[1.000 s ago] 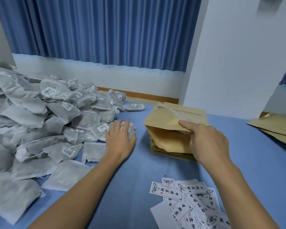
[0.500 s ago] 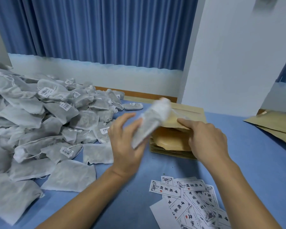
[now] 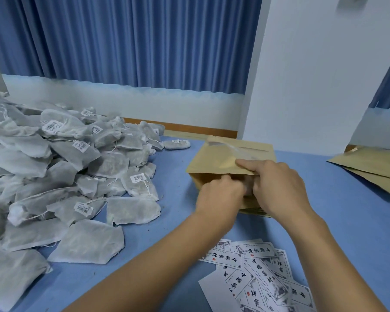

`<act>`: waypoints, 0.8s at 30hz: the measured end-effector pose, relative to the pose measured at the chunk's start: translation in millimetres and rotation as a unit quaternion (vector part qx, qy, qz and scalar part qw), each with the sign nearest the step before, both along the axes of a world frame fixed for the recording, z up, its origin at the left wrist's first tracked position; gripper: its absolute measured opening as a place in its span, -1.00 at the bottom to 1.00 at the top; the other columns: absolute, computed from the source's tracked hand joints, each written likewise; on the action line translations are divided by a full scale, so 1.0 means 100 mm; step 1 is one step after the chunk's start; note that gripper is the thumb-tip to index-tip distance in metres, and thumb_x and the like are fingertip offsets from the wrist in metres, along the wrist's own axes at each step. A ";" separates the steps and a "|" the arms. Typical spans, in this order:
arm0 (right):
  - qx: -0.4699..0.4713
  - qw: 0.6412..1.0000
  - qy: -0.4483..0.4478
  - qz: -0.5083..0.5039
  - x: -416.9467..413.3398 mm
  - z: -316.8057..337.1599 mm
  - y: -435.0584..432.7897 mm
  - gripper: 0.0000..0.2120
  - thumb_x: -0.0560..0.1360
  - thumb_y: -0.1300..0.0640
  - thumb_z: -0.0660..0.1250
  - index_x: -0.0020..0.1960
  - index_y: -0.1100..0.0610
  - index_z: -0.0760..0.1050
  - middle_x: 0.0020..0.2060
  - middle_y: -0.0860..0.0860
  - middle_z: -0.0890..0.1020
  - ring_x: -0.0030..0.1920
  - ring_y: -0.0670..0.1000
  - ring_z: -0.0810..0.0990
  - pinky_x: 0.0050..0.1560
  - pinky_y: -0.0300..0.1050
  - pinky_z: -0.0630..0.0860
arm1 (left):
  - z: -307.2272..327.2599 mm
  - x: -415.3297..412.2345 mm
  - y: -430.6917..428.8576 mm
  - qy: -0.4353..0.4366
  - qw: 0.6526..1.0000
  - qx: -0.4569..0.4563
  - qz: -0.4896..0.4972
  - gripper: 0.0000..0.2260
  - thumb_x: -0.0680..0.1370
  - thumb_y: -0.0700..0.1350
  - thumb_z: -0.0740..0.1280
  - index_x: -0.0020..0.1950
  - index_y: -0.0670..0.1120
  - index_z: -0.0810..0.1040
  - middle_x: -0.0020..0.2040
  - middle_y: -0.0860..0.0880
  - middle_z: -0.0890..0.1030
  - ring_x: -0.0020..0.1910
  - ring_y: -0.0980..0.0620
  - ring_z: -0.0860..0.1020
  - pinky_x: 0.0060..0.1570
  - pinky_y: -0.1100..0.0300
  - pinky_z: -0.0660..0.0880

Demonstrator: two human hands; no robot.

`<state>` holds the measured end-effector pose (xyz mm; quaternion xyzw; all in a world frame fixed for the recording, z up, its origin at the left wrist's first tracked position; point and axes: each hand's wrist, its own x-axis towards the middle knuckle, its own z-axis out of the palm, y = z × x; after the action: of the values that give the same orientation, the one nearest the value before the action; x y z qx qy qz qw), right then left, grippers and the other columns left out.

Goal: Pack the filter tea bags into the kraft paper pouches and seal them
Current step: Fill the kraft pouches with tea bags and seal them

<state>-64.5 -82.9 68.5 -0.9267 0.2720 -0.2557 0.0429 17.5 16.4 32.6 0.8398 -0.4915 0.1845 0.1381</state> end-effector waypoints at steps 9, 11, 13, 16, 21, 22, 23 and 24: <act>-0.006 0.999 0.001 -0.035 0.00 -0.03 -0.07 -0.41 0.53 0.20 0.16 0.35 -0.43 0.40 -0.02 0.11 0.62 -0.15 0.22 0.47 -0.20 -0.04 0.29 | 0.14 0.34 -0.40 0.382 0.919 -0.061 -0.080 -0.74 0.65 -0.16 0.23 0.34 -0.09 0.47 0.32 -0.11 0.51 0.30 -0.10 0.43 0.37 0.07 0.30; -0.016 0.999 -0.007 -0.050 0.01 -0.03 -0.06 -0.39 0.52 0.20 0.15 0.36 -0.42 0.39 -0.05 0.12 0.62 -0.21 0.18 0.37 -0.21 -0.04 0.26 | 0.11 0.29 -0.30 0.302 0.950 -0.042 -0.067 -0.73 0.60 -0.22 0.22 0.29 -0.08 0.49 0.26 -0.14 0.55 0.24 -0.17 0.49 0.29 0.03 0.42; -0.015 0.998 -0.011 -0.058 0.02 -0.04 -0.07 -0.38 0.51 0.21 0.14 0.37 -0.42 0.39 -0.05 0.12 0.63 -0.21 0.17 0.34 -0.20 -0.04 0.26 | 0.04 0.17 -0.08 0.177 0.978 -0.066 -0.086 -0.83 0.55 -0.21 0.22 0.09 -0.10 0.56 0.05 -0.14 0.63 0.06 -0.21 0.58 0.03 -0.04 0.54; -0.017 0.998 -0.015 -0.060 0.02 -0.05 -0.06 -0.40 0.52 0.22 0.14 0.35 -0.41 0.41 -0.10 0.04 0.63 -0.22 0.15 0.32 -0.21 -0.05 0.24 | -0.20 0.14 0.35 -0.009 0.960 -0.256 -0.114 -0.87 0.47 -0.21 0.27 -0.10 -0.10 0.61 -0.16 -0.02 0.62 -0.17 -0.11 0.57 -0.14 0.00 0.48; -0.021 0.998 -0.004 -0.061 0.03 -0.06 -0.06 -0.46 0.57 0.17 0.13 0.37 -0.38 0.42 -0.01 0.15 0.64 -0.10 0.27 0.53 -0.18 -0.05 0.25 | -0.61 0.48 0.80 0.012 0.969 -0.091 0.229 -0.66 0.41 -0.07 0.30 0.19 0.03 0.49 0.42 -0.13 0.40 0.44 -0.19 0.33 0.36 -0.41 0.08; -0.021 0.998 -0.003 -0.063 0.03 -0.06 -0.05 -0.46 0.57 0.17 0.13 0.37 -0.38 0.41 0.00 0.16 0.63 -0.09 0.27 0.53 -0.17 -0.04 0.26 | -0.66 0.56 0.85 0.076 0.952 -0.036 0.295 -0.58 0.45 -0.03 0.29 0.31 0.05 0.38 0.54 -0.17 0.22 0.55 -0.24 0.13 0.37 -0.45 0.00; -0.022 0.998 -0.002 -0.066 0.03 -0.07 -0.05 -0.46 0.57 0.17 0.13 0.37 -0.39 0.41 0.00 0.16 0.63 -0.11 0.26 0.51 -0.17 -0.04 0.26 | -0.70 0.63 0.89 0.134 0.932 -0.010 0.337 -0.56 0.49 0.01 0.26 0.37 0.05 0.31 0.59 -0.18 0.09 0.58 -0.26 0.00 0.37 -0.46 -0.02; -0.023 0.997 -0.001 -0.068 0.03 -0.07 -0.04 -0.46 0.57 0.17 0.14 0.37 -0.39 0.41 0.00 0.16 0.63 -0.13 0.24 0.48 -0.17 -0.04 0.26 | -0.73 0.68 0.91 0.174 0.917 0.000 0.359 -0.58 0.53 0.02 0.23 0.38 0.05 0.29 0.60 -0.19 0.05 0.58 -0.26 -0.03 0.38 -0.43 0.02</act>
<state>-61.4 -86.9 61.3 -0.9066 0.3282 -0.2653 0.0048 85.7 107.8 -40.1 0.9786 -0.1255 0.0725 0.1460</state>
